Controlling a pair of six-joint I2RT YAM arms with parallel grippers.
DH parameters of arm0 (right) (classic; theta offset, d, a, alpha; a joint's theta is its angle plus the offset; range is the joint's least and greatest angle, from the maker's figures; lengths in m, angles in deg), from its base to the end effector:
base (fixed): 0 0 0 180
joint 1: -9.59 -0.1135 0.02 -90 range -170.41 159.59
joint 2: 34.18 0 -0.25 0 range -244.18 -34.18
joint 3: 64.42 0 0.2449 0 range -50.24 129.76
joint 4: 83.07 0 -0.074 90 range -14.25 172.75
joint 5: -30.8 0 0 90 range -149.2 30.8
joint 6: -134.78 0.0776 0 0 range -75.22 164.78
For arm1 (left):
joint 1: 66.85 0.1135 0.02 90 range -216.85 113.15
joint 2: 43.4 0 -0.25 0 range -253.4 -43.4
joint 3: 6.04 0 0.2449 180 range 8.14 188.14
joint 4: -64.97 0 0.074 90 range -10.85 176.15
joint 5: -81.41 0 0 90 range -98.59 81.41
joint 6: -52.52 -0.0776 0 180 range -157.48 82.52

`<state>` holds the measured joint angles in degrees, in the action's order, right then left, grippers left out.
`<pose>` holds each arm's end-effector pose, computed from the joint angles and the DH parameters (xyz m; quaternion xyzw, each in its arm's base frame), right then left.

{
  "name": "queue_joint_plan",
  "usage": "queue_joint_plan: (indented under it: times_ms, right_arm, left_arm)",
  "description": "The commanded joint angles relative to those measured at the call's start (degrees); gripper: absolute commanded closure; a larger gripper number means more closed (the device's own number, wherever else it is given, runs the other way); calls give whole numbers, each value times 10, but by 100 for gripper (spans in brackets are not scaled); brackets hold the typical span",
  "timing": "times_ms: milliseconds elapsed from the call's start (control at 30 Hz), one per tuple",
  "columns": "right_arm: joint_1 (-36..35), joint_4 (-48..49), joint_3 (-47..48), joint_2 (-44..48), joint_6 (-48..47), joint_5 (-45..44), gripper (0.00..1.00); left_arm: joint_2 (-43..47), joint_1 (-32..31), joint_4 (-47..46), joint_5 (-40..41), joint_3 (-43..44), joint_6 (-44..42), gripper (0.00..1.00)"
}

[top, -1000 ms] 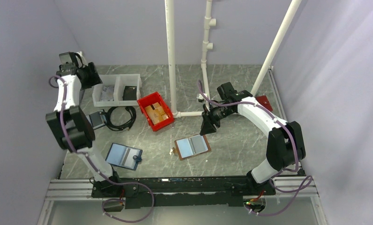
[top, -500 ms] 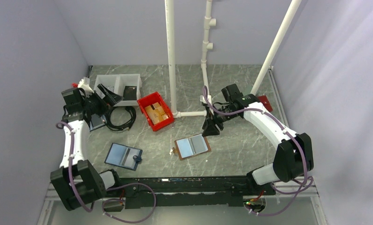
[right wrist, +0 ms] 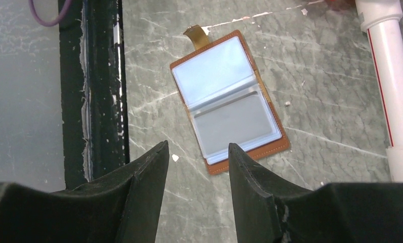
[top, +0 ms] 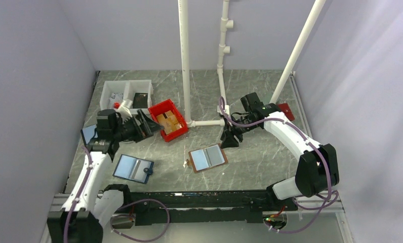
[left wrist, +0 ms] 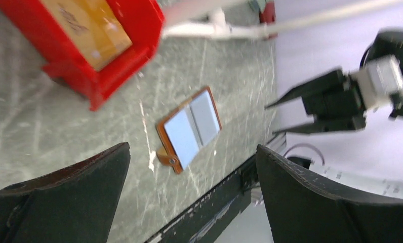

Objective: Take the credit cards out of the card holder
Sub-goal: Remove the credit card from the card holder.

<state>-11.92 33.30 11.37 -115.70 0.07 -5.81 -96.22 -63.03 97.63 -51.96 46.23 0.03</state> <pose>0.2276 0.1567 0.2238 -0.5475 0.6923 0.4008 0.2457 0.2260 -0.0383 0.2389 -0.1241 0.8269 -0.4392 0.3287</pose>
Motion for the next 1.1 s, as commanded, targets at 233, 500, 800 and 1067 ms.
queue_joint_plan:
  times_ms: [233, 500, 800, 1067]
  right_arm:
    - [2, 20, -8, 1, -25, -17, 51]
    - [2, 30, -11, -9, -10, -28, 51]
    - [3, 58, -13, -25, 35, -66, 53]
    - [2, 78, -12, -40, 76, -95, 58]
  left_arm:
    - [97, -217, -89, 138, -96, 106, 3]
    - [33, -381, -160, 241, -80, 116, 4]
    - [-68, -485, -239, 312, -64, 109, 5]
    - [-128, -522, -314, 331, -73, 126, 7]
